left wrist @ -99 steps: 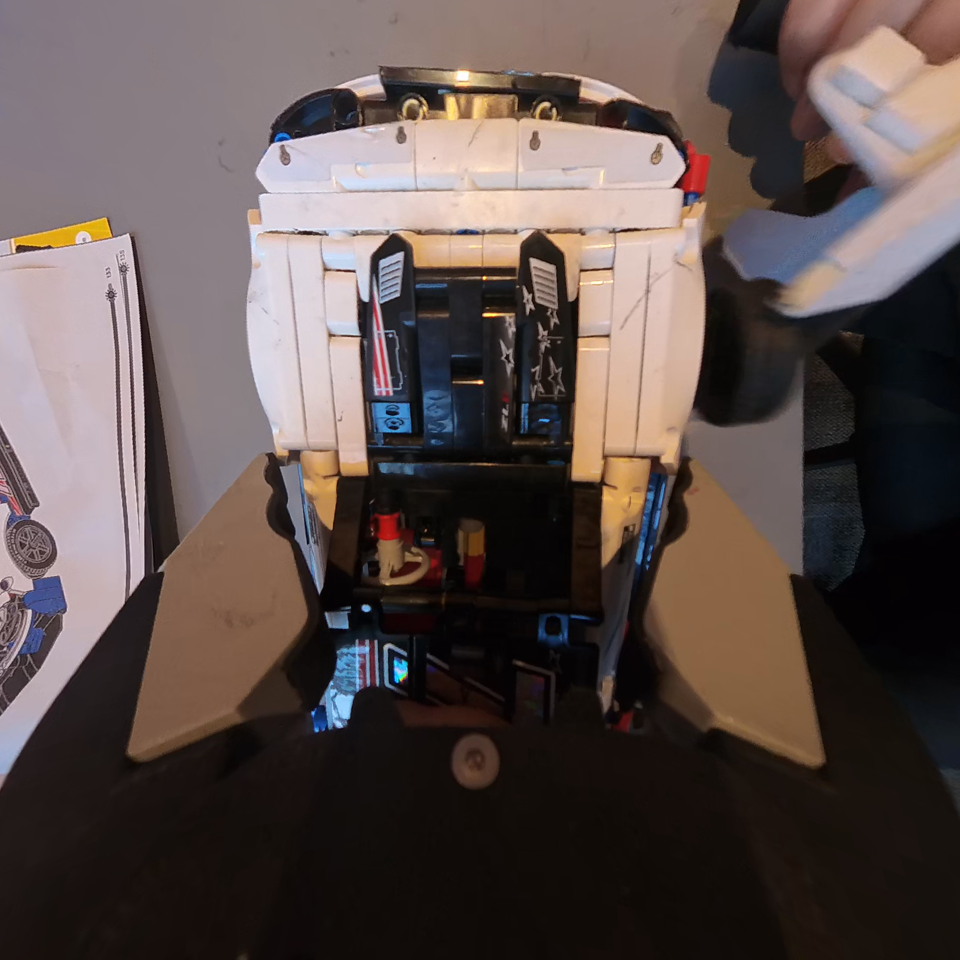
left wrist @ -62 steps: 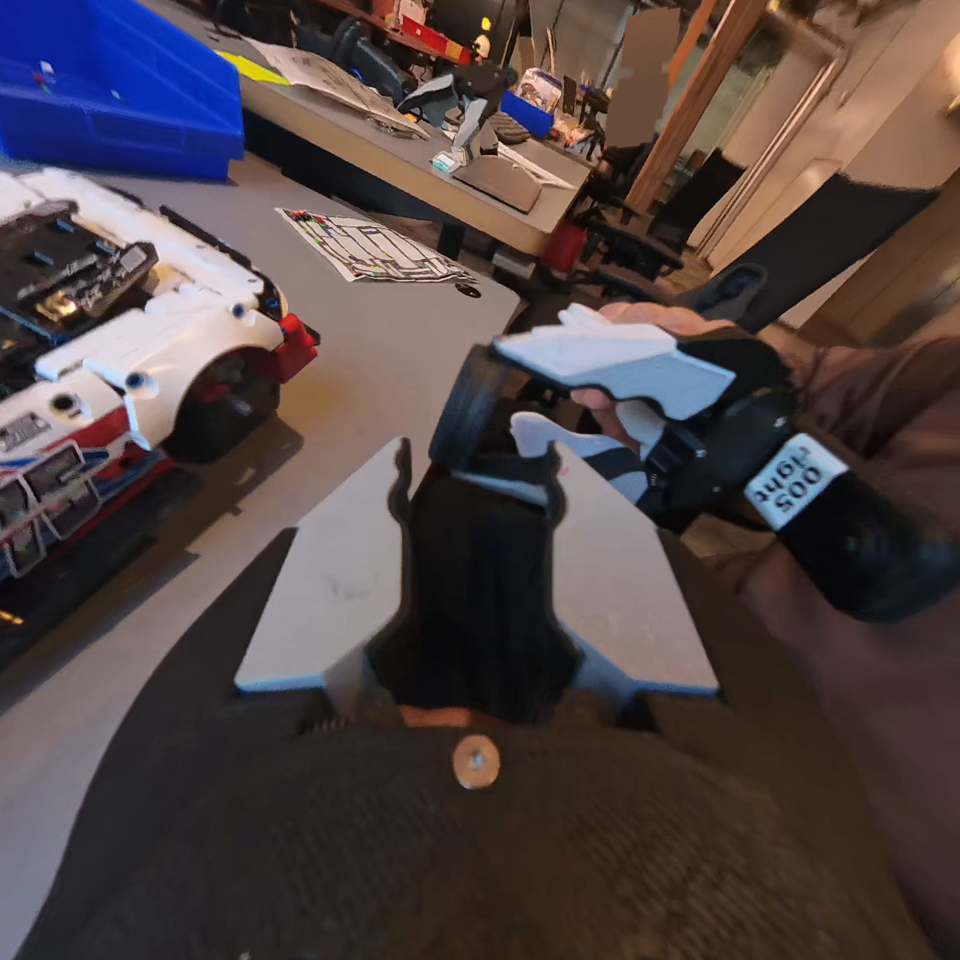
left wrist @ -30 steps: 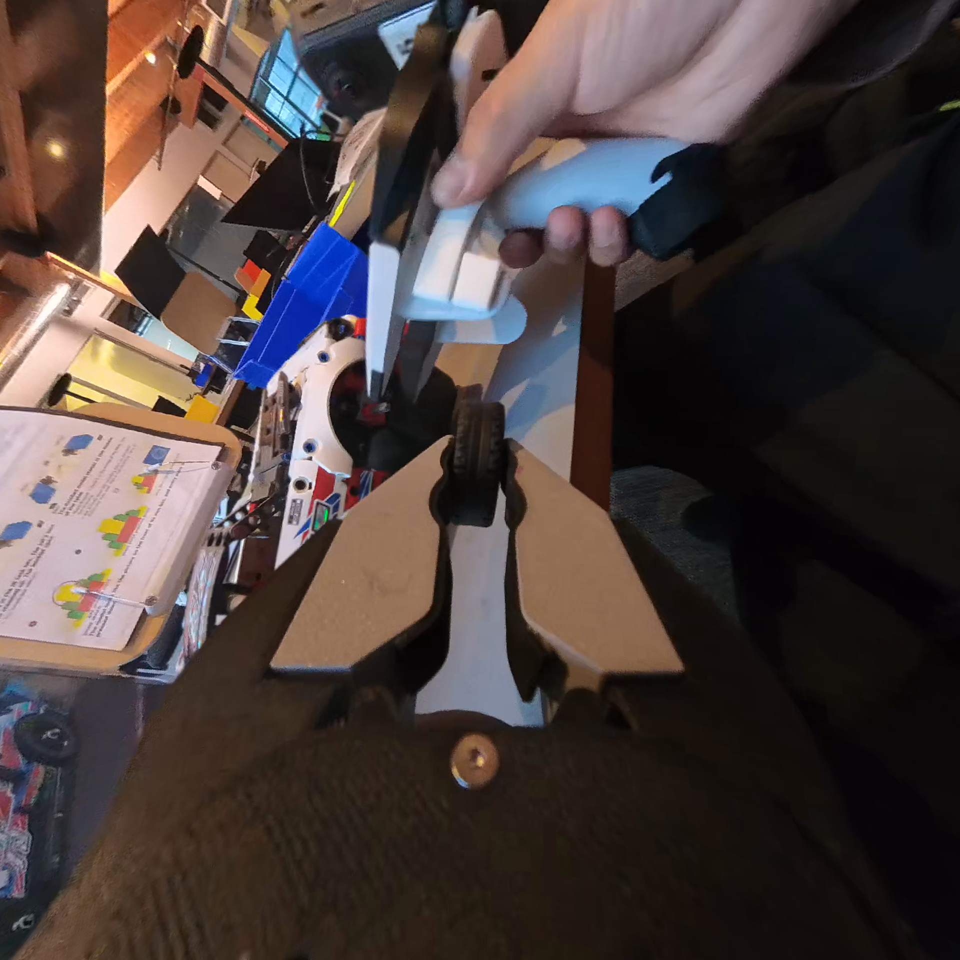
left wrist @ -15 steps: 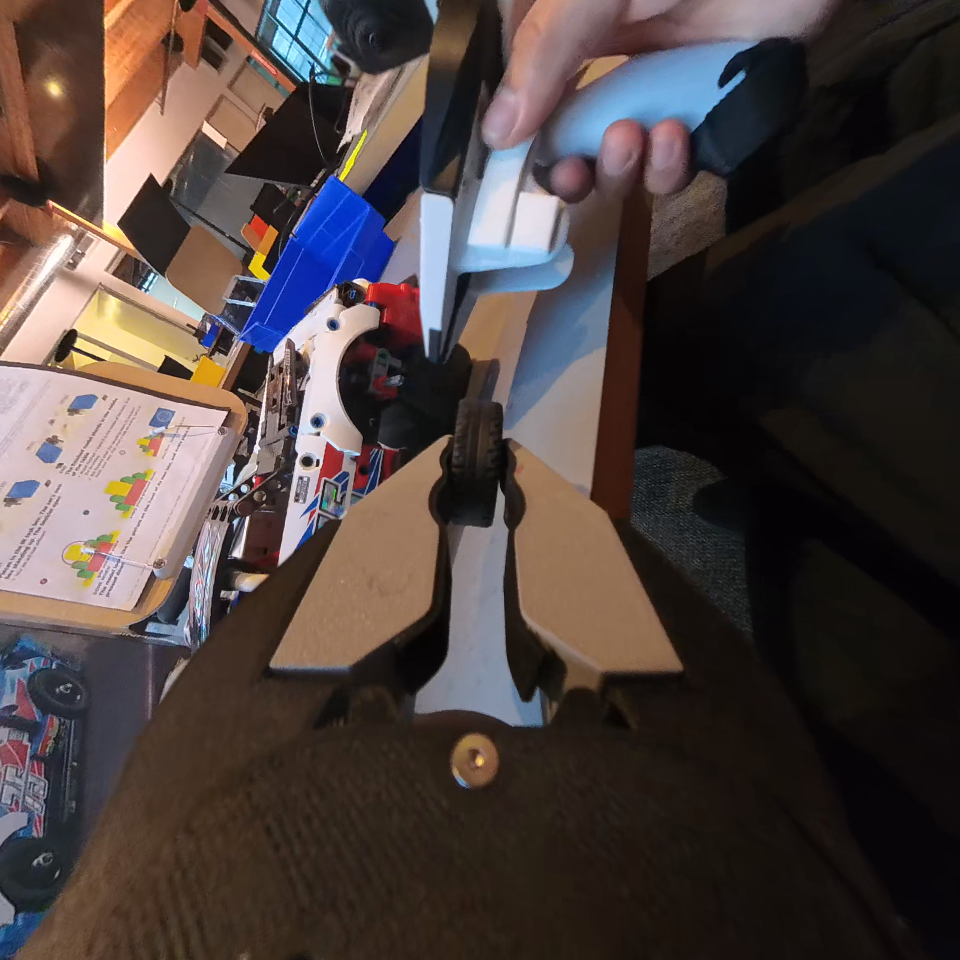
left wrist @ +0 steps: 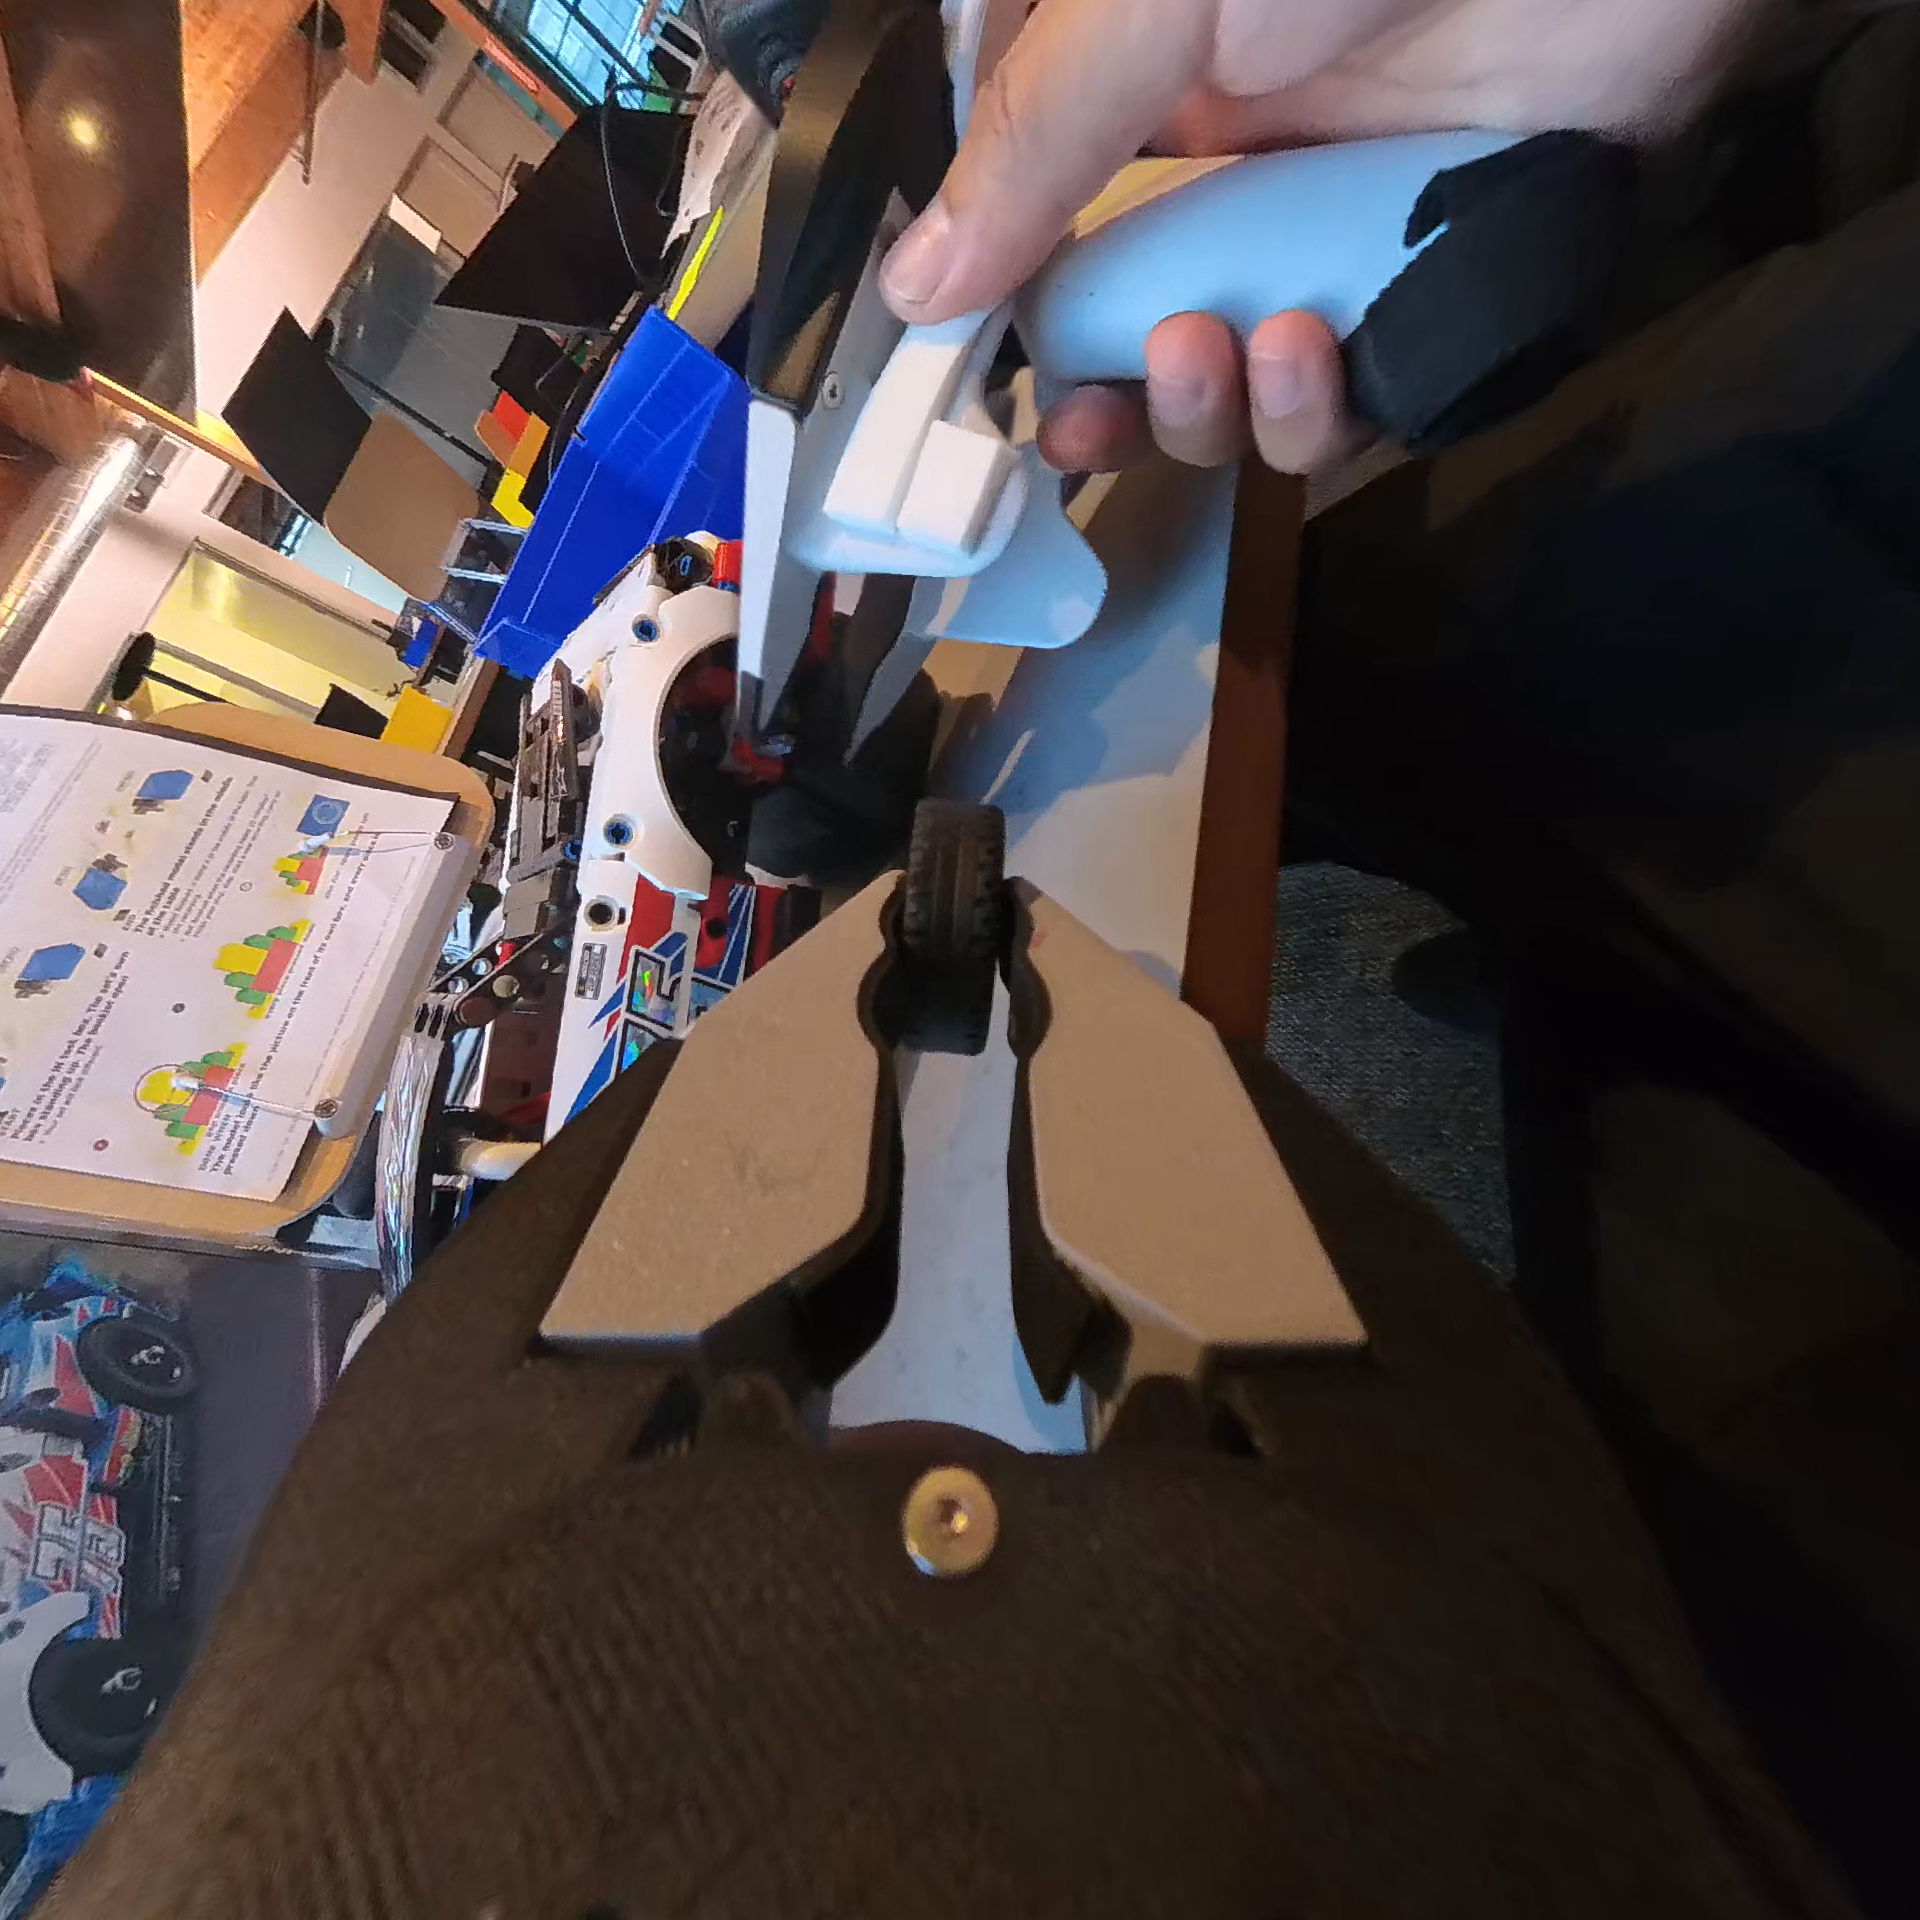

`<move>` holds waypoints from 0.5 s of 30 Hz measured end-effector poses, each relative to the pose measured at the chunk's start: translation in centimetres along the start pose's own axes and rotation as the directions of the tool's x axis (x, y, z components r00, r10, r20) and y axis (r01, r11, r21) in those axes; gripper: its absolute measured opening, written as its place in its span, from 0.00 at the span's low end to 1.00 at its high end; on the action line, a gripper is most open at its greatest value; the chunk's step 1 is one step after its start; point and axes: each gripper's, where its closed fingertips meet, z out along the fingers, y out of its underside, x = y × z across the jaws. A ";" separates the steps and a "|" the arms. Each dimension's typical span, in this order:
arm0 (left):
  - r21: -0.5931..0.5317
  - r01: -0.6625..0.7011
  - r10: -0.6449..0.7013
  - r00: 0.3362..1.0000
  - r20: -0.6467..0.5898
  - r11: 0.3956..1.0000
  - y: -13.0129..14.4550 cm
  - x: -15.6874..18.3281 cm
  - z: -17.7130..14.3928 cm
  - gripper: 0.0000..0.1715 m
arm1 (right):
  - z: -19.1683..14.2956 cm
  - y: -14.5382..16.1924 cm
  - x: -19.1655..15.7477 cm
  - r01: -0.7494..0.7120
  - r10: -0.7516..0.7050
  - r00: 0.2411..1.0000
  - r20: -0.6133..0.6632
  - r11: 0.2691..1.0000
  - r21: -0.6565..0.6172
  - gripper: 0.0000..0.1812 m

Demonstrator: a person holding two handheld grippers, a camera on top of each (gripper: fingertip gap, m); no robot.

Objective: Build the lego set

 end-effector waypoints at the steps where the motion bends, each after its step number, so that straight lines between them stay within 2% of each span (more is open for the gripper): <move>1: 0.001 0.001 -0.001 1.000 0.002 1.000 0.0 0.0 0.0 0.08 | 0.0 -0.1 0.0 -0.016 0.016 1.000 0.000 1.000 0.015 0.12; 6: 0.009 0.017 -0.017 1.000 -0.002 1.000 -0.1 -0.1 -0.1 0.07 | 0.2 -0.2 0.0 -0.071 0.070 0.997 0.021 0.995 0.065 0.07; 7: 0.009 0.018 -0.018 1.000 -0.002 1.000 -0.1 -0.1 -0.1 0.07 | 0.2 -0.2 -0.3 -0.065 0.062 0.997 0.040 0.996 0.060 0.01; 8: 0.008 0.017 -0.017 1.000 -0.001 1.000 -0.1 -0.1 -0.1 0.07 | 0.2 -0.2 -0.6 -0.061 0.059 0.997 0.052 0.997 0.053 0.00; 15: -0.012 0.017 -0.017 1.000 0.000 1.000 0.2 -0.2 0.1 0.08 | -0.4 0.1 -0.7 -0.037 0.038 0.998 0.047 0.999 -0.035 0.00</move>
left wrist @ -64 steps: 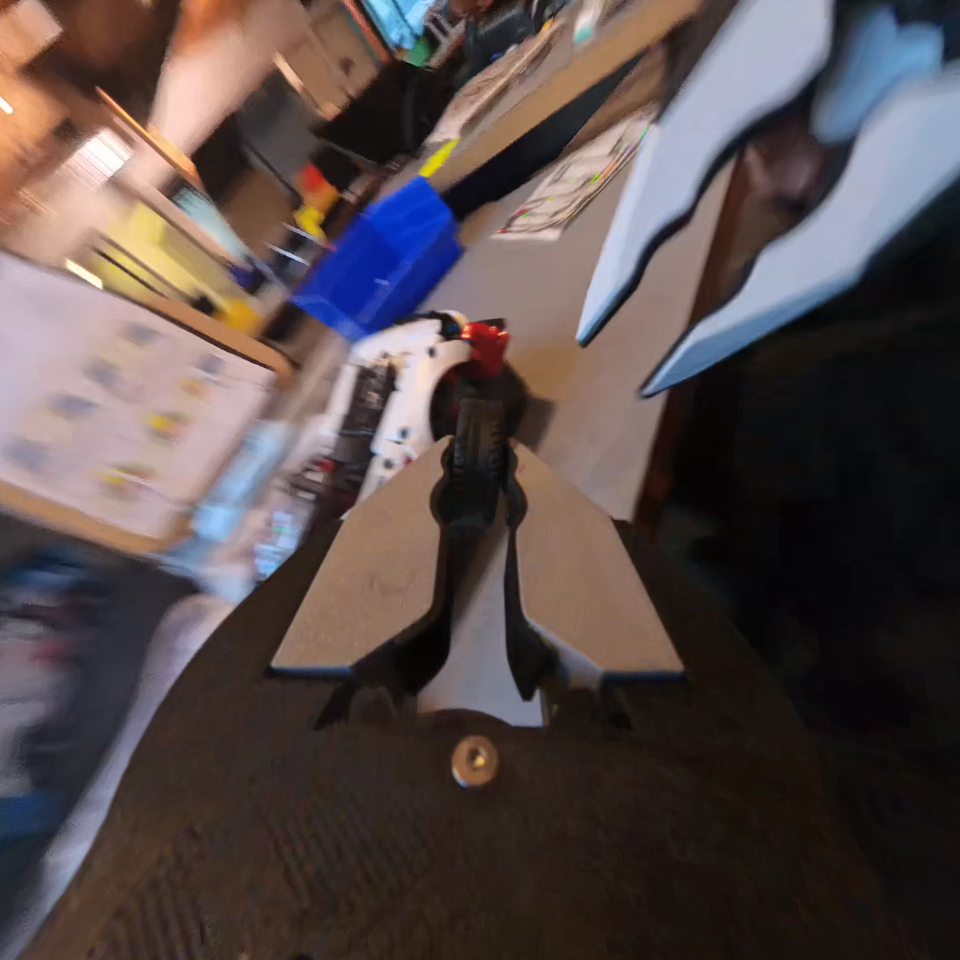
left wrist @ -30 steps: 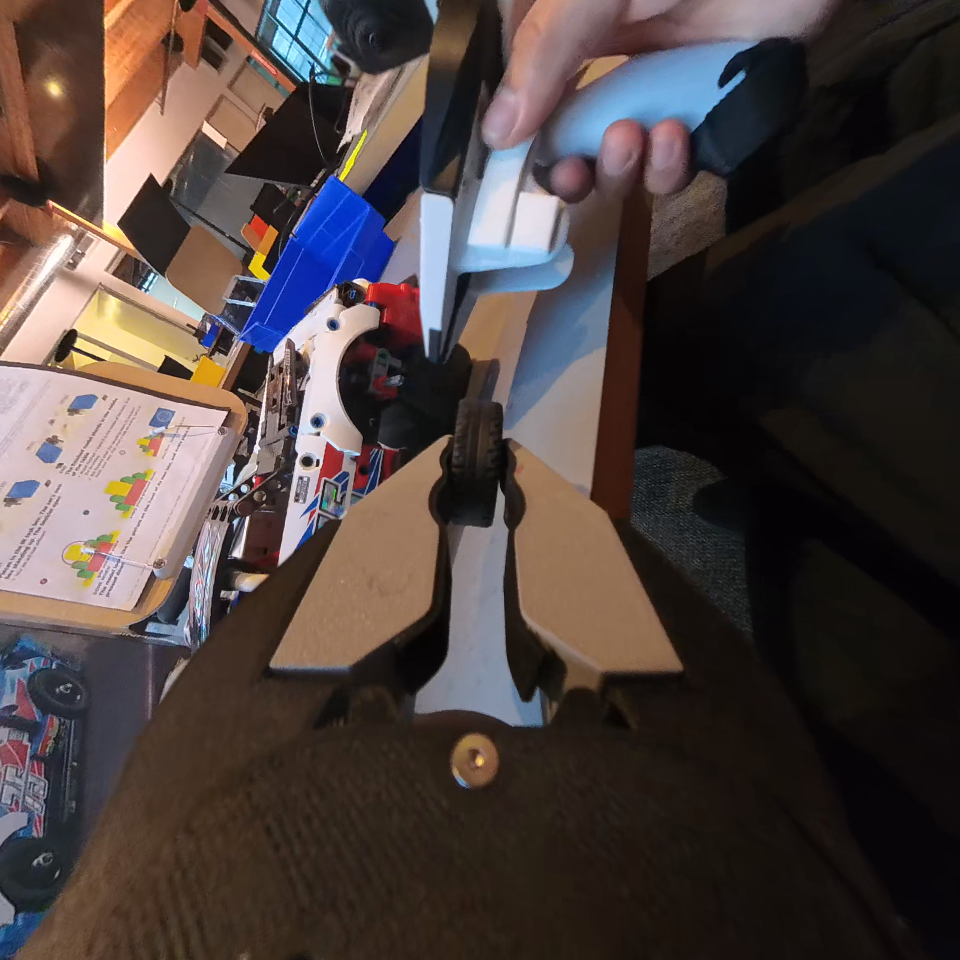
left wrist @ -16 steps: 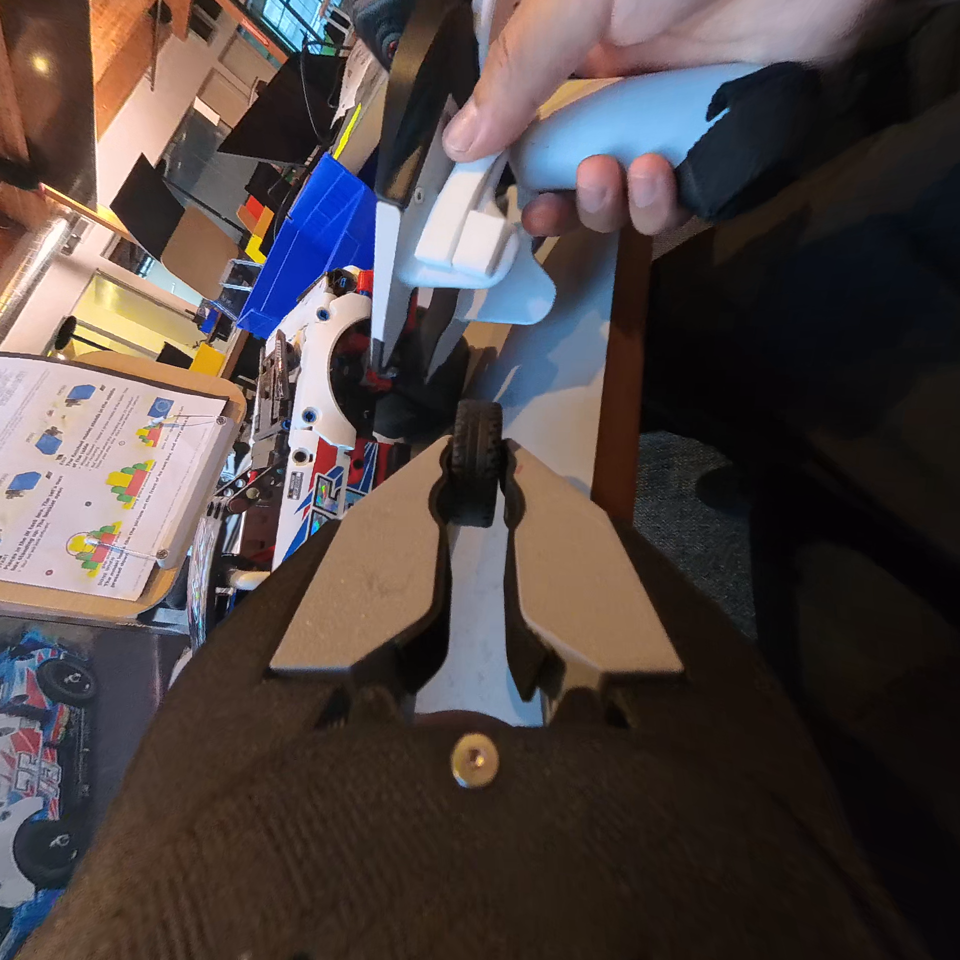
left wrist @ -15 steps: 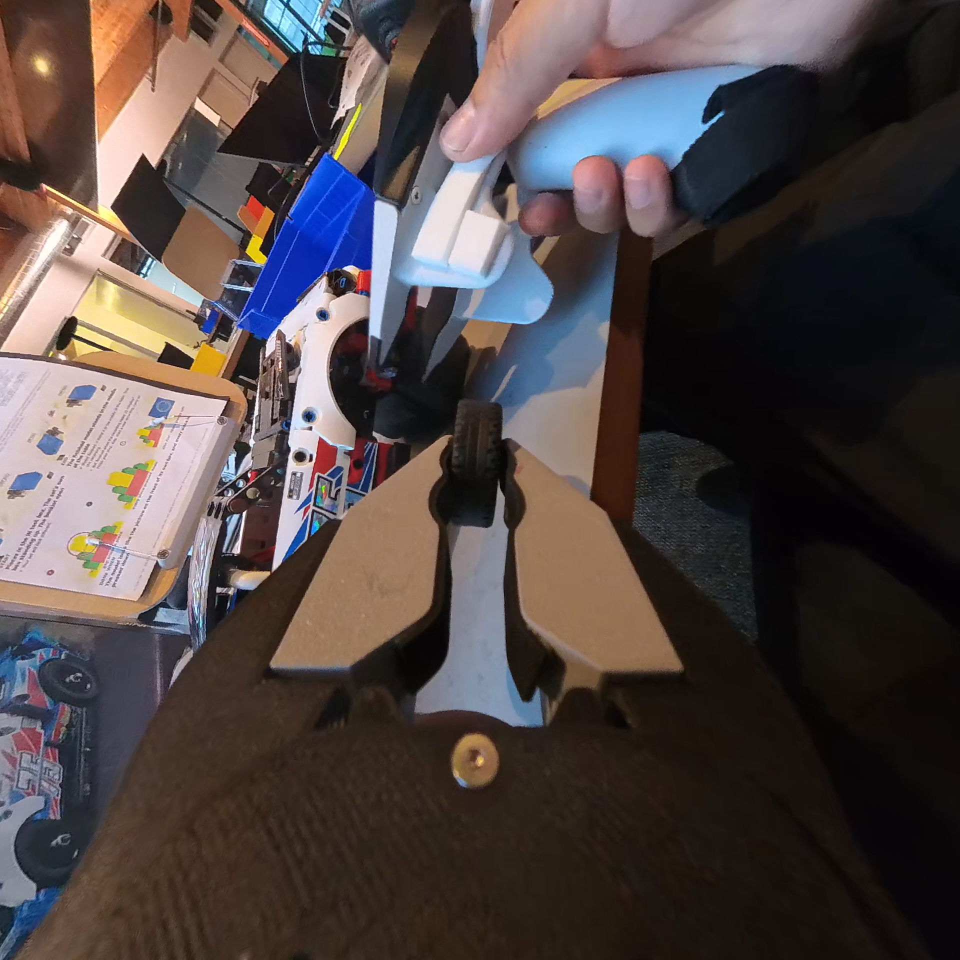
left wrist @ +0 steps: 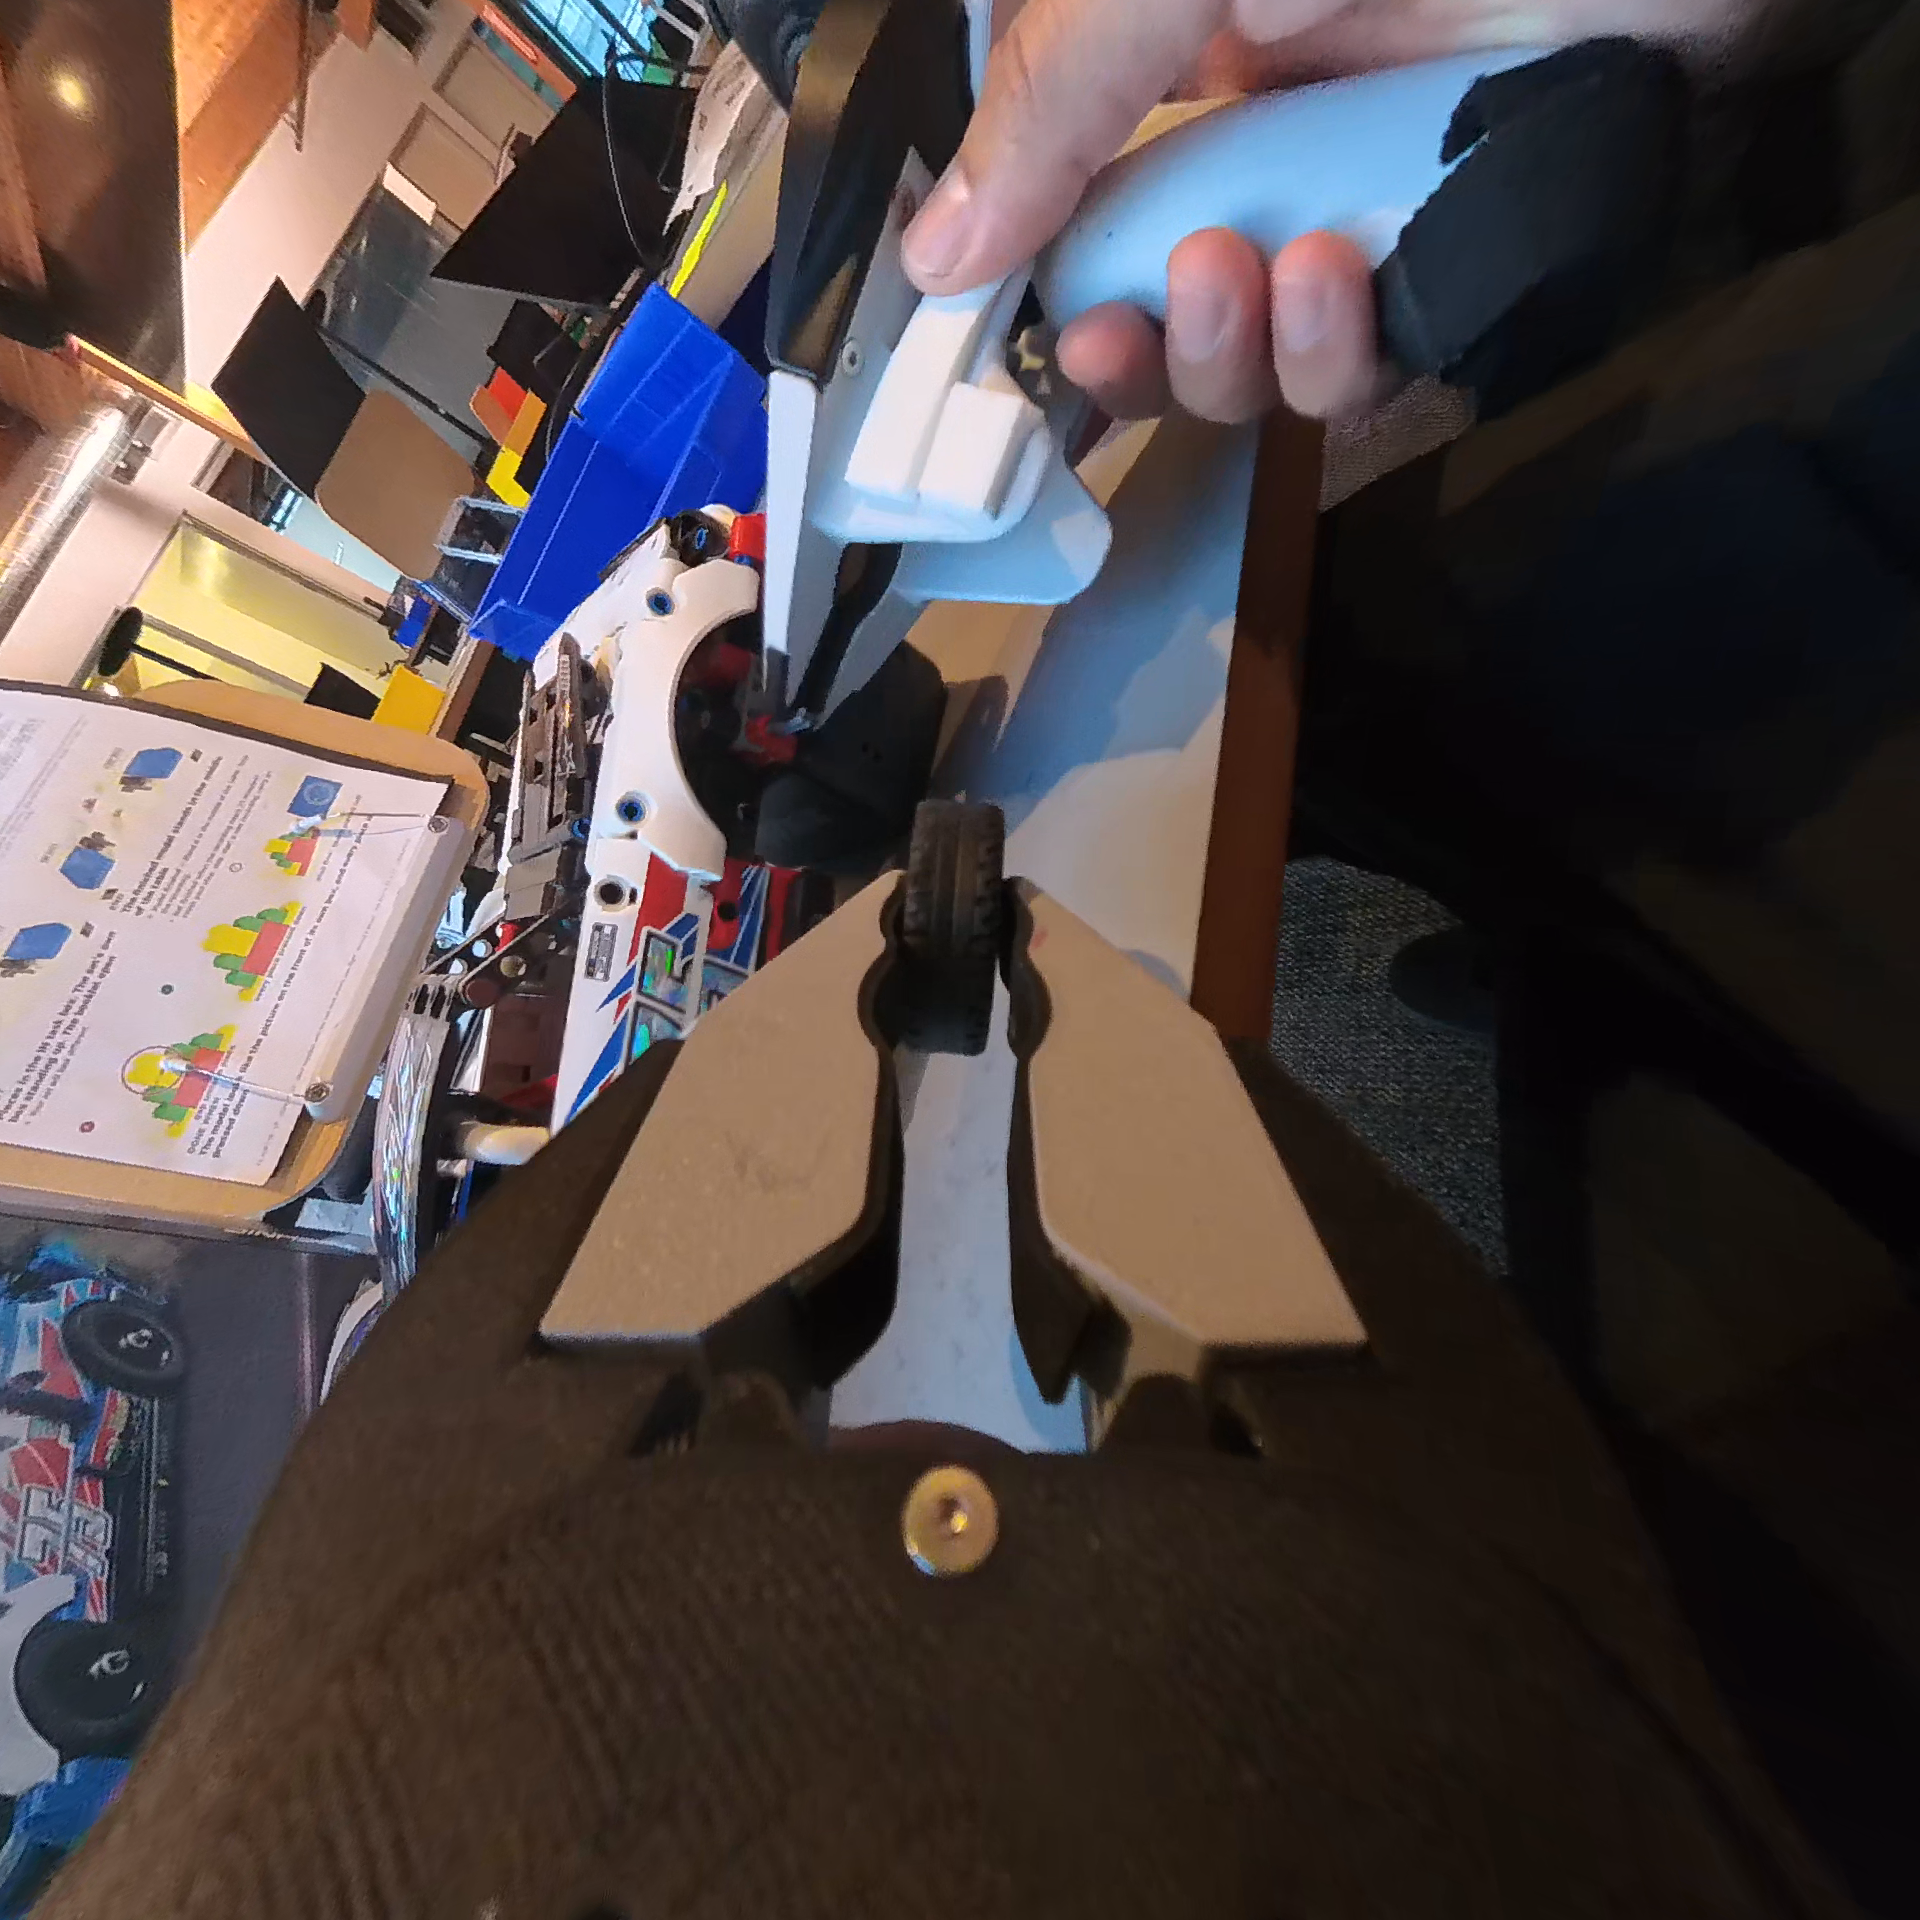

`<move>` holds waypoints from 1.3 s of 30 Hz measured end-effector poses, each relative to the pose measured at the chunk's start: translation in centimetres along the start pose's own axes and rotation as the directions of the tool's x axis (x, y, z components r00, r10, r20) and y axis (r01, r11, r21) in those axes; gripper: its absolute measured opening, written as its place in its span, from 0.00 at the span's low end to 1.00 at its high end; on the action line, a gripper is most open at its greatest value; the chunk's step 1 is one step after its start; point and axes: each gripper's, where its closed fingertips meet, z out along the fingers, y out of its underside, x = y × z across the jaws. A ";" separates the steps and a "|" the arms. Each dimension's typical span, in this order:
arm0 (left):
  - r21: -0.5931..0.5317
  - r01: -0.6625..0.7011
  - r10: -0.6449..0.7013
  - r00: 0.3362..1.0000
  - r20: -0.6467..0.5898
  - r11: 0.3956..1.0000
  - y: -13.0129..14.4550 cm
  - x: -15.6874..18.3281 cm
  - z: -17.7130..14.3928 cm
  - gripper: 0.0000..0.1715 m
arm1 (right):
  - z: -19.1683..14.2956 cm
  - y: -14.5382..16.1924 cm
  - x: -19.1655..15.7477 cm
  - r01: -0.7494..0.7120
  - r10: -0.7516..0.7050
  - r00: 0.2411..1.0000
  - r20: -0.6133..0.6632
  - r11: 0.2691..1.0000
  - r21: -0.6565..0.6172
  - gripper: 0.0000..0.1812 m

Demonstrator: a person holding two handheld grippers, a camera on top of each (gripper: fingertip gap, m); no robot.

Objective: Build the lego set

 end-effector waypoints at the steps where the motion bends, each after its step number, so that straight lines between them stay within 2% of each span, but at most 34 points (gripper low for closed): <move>1: -0.005 0.003 -0.003 1.000 -0.001 1.000 0.1 0.0 0.1 0.08 | -0.1 0.0 0.0 0.005 -0.005 1.000 -0.002 1.000 -0.019 0.00; 5: -0.035 0.032 -0.032 0.999 0.003 0.999 0.5 -0.5 0.5 0.07 | -0.3 0.0 0.0 0.058 -0.060 0.998 -0.014 0.993 -0.103 0.00; 11: -0.046 0.038 -0.037 0.999 0.021 0.998 0.9 -0.9 0.7 0.08 | -0.7 0.2 -0.1 0.015 -0.012 1.000 0.020 0.987 -0.161 0.00; 12: -0.037 0.024 -0.023 0.999 0.034 0.999 0.8 -1.0 0.7 0.07 | -0.9 0.3 0.0 0.014 -0.012 1.000 0.016 0.987 -0.158 0.05; 13: -0.015 0.005 -0.004 0.999 0.050 1.000 0.4 -1.1 0.7 0.07 | -1.2 0.6 -0.1 0.015 -0.013 1.000 0.017 0.987 -0.162 0.10; 16: 0.093 -0.036 0.027 0.995 0.099 0.995 -1.4 -1.4 0.3 0.07 | -2.3 2.2 -1.8 0.078 -0.058 0.992 0.109 0.980 -0.184 0.11; 18: 0.192 -0.081 0.063 0.993 0.098 0.978 -2.9 -1.1 -0.3 0.07 | -3.2 3.8 -3.0 0.229 -0.192 0.965 0.180 0.949 -0.215 0.16; 20: 0.243 -0.154 0.134 0.986 0.097 0.958 -3.8 -0.6 -0.7 0.06 | -4.0 5.7 -2.9 0.471 -0.430 0.881 0.199 0.844 -0.259 0.16; 22: 0.274 -0.166 0.153 0.986 0.069 0.947 -4.2 -0.2 -0.8 0.07 | -4.7 7.2 -2.8 0.697 -0.665 0.715 0.218 0.650 -0.303 0.24; 23: 0.299 -0.149 0.137 0.989 0.058 0.943 -4.5 -0.2 -0.9 0.07 | -4.9 7.6 -2.9 0.800 -0.778 0.586 0.225 0.512 -0.314 0.24; 24: 0.321 -0.120 0.115 0.993 0.034 0.939 -4.8 0.0 -1.0 0.07 | -4.9 7.5 -3.0 0.883 -0.881 0.424 0.212 0.349 -0.313 0.24; 26: 0.351 -0.046 0.061 0.998 -0.034 0.935 -5.1 0.6 -0.8 0.07 | -4.7 6.7 -3.5 0.957 -0.982 0.063 0.176 0.009 -0.291 0.20; 27: 0.355 -0.029 0.053 0.997 -0.057 0.935 -5.2 0.8 -0.7 0.07 | -4.5 6.5 -3.7 0.951 -0.983 -0.072 0.170 -0.119 -0.284 0.17; 28: 0.354 -0.023 0.049 0.997 -0.063 0.935 -5.3 0.7 -0.5 0.07 | -4.3 6.8 -4.0 0.940 -0.969 -0.155 0.192 -0.205 -0.274 0.17; 31: 0.343 0.020 0.027 0.991 -0.131 0.939 -5.4 1.1 0.0 0.07 | -3.7 7.0 -4.1 0.908 -0.932 -0.282 0.227 -0.336 -0.251 0.11; 35: 0.305 0.061 -0.016 0.989 -0.148 0.950 -4.9 0.5 0.6 0.08 | -3.4 6.3 -3.7 0.881 -0.909 -0.350 0.227 -0.402 -0.248 0.08; 39: 0.291 0.092 -0.069 0.994 -0.086 0.952 -4.4 -0.8 0.3 0.14 | -3.6 5.5 -3.6 0.825 -0.864 -0.481 0.150 -0.504 -0.257 0.06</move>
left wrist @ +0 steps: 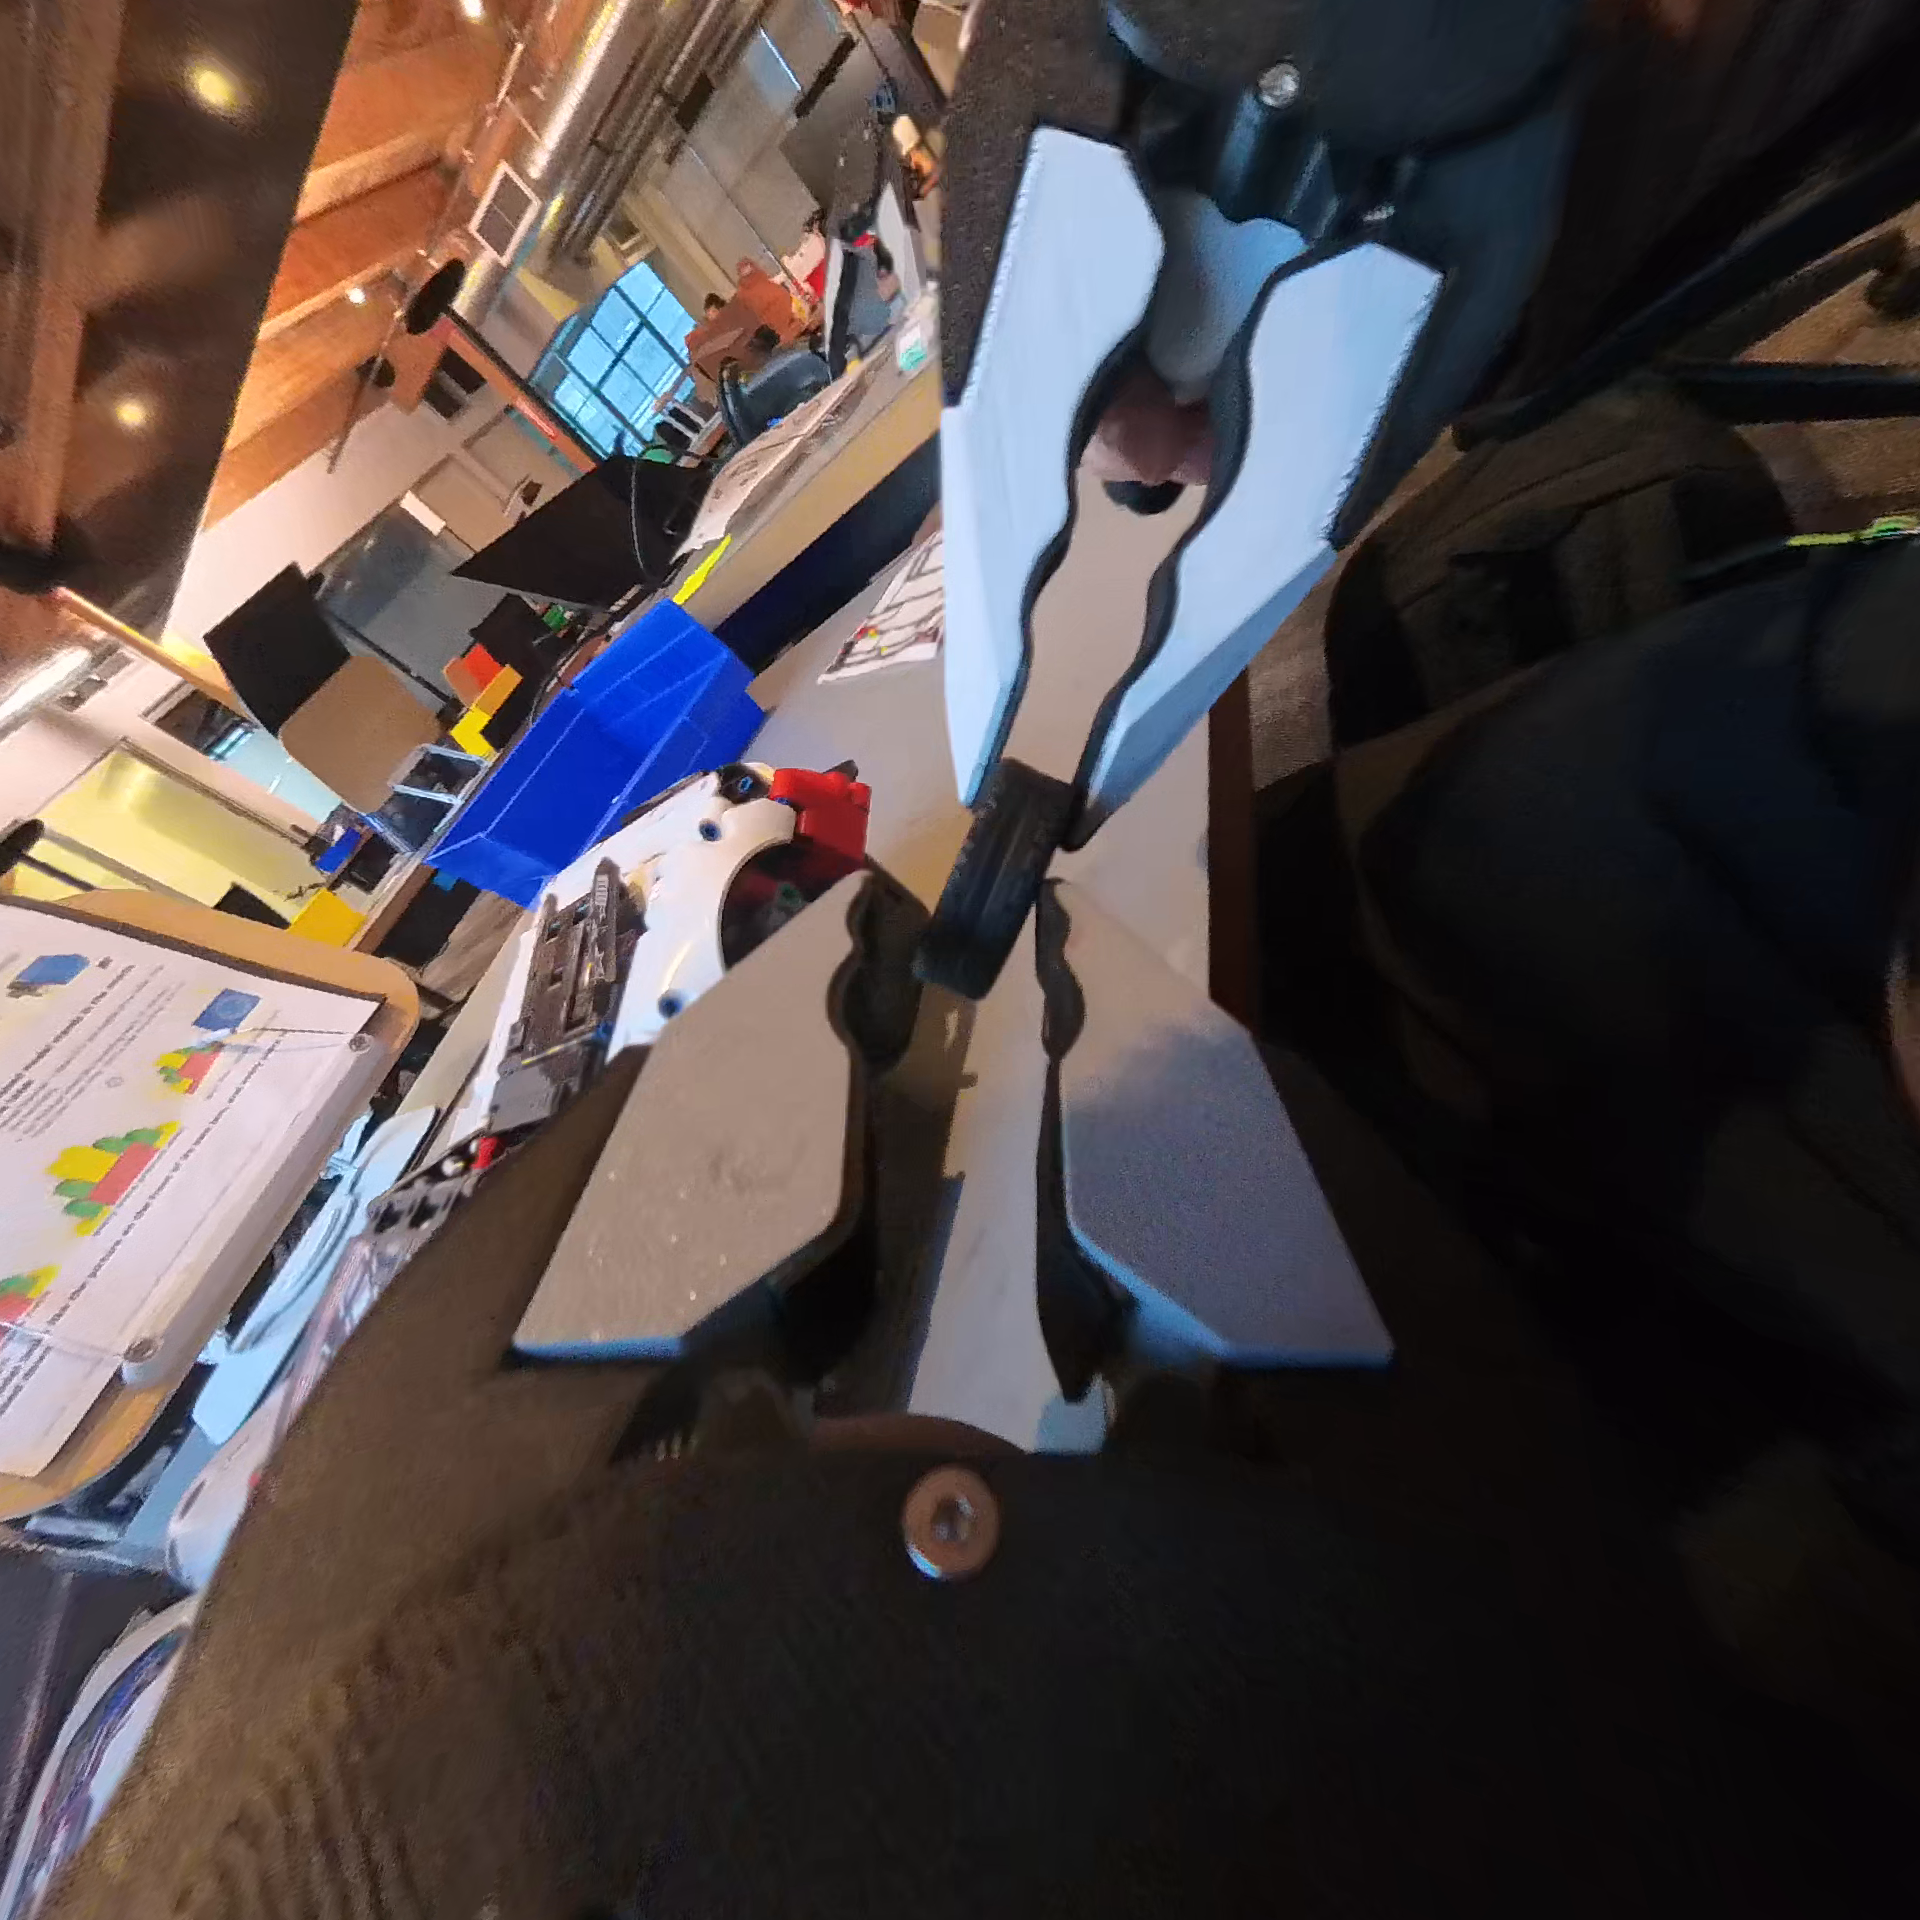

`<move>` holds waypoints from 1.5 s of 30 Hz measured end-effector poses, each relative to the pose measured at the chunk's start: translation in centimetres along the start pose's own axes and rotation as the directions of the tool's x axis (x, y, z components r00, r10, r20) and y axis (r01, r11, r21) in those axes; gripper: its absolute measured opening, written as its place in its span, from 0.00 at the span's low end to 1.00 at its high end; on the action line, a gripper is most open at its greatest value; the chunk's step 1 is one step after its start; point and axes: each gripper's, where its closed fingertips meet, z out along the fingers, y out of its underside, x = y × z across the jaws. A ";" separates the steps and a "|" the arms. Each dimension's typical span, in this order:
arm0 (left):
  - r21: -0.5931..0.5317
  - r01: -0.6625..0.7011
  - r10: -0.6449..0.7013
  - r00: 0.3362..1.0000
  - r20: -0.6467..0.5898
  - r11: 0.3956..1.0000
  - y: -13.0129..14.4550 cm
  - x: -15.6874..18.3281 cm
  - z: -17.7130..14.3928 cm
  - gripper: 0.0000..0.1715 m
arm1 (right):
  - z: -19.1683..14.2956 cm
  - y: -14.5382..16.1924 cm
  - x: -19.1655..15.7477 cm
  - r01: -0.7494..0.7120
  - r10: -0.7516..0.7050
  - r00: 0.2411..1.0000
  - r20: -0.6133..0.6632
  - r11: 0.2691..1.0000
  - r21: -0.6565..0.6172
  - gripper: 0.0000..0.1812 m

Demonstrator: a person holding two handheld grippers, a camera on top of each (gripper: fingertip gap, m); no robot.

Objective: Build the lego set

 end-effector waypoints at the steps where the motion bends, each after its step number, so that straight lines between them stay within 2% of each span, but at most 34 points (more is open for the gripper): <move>1: 0.000 -0.004 0.004 1.000 -0.009 1.000 0.0 0.2 -0.1 0.13 | -0.1 0.0 0.0 -0.001 0.001 1.000 -0.009 1.000 0.005 0.06; 10: -0.011 -0.056 0.056 0.997 0.043 0.998 0.2 -0.2 0.4 0.09 | 0.1 1.7 0.4 -0.150 0.150 0.988 0.021 0.989 -0.002 0.06; 13: -0.051 -0.050 0.054 0.996 0.075 0.997 0.8 -0.9 1.1 0.08 | 0.5 2.4 1.1 -0.177 0.177 0.984 0.001 0.984 -0.016 0.06; 17: -0.098 0.000 0.008 0.997 0.078 0.995 1.4 -1.3 1.7 0.09 | 1.0 3.2 1.5 -0.332 0.332 0.943 0.032 0.943 -0.006 0.07; 19: -0.094 -0.017 0.023 0.997 0.067 0.995 1.3 -1.1 1.8 0.08 | 0.7 3.1 1.4 -0.375 0.372 0.925 0.079 0.927 0.020 0.07; 21: -0.101 -0.046 0.051 0.997 0.051 0.994 1.5 -0.8 2.0 0.08 | 0.2 2.8 1.2 -0.485 0.468 0.865 0.181 0.873 0.058 0.08; 25: -0.123 -0.061 0.069 0.996 0.060 0.991 2.1 -1.1 2.2 0.07 | -1.6 2.7 3.6 -0.750 0.664 0.640 0.388 0.649 0.126 0.19; 29: -0.116 -0.089 0.099 0.992 0.083 0.989 2.0 -1.2 2.1 0.07 | -2.3 5.2 6.8 -0.825 0.741 0.559 0.373 0.543 0.158 0.26; 33: -0.098 -0.168 0.177 0.980 0.094 0.981 1.6 -0.6 1.9 0.07 | -2.6 6.7 8.2 -0.885 0.796 0.466 0.387 0.430 0.181 0.34; 36: -0.100 -0.219 0.231 0.965 0.125 0.971 1.5 -0.6 1.8 0.07 | -3.2 5.5 8.0 -0.919 0.794 0.390 0.467 0.367 0.145 0.35; 37: -0.098 -0.223 0.234 0.965 0.118 0.970 1.5 -0.4 1.8 0.07 | -3.6 4.6 7.7 -0.913 0.775 0.401 0.488 0.382 0.143 0.33; 38: -0.090 -0.214 0.223 0.968 0.117 0.973 1.3 -0.4 1.8 0.07 | -3.7 3.9 7.2 -0.886 0.757 0.454 0.470 0.437 0.153 0.29; 40: -0.064 -0.171 0.178 0.973 0.144 0.983 1.0 -1.0 1.4 0.07 | -3.3 2.6 5.2 -0.766 0.676 0.629 0.383 0.622 0.161 0.25; 42: -0.040 -0.125 0.130 0.982 0.140 0.991 0.7 -1.3 1.1 0.07 | -2.0 2.2 3.0 -0.590 0.543 0.789 0.286 0.801 0.105 0.24; 43: -0.034 -0.108 0.112 0.984 0.138 0.994 0.7 -1.5 1.1 0.07 | -1.2 2.4 2.4 -0.497 0.472 0.853 0.225 0.865 0.072 0.25; 45: -0.026 -0.097 0.100 0.990 0.102 0.995 0.8 -1.3 1.2 0.07 | -0.1 2.1 1.9 -0.342 0.331 0.931 0.156 0.938 0.047 0.23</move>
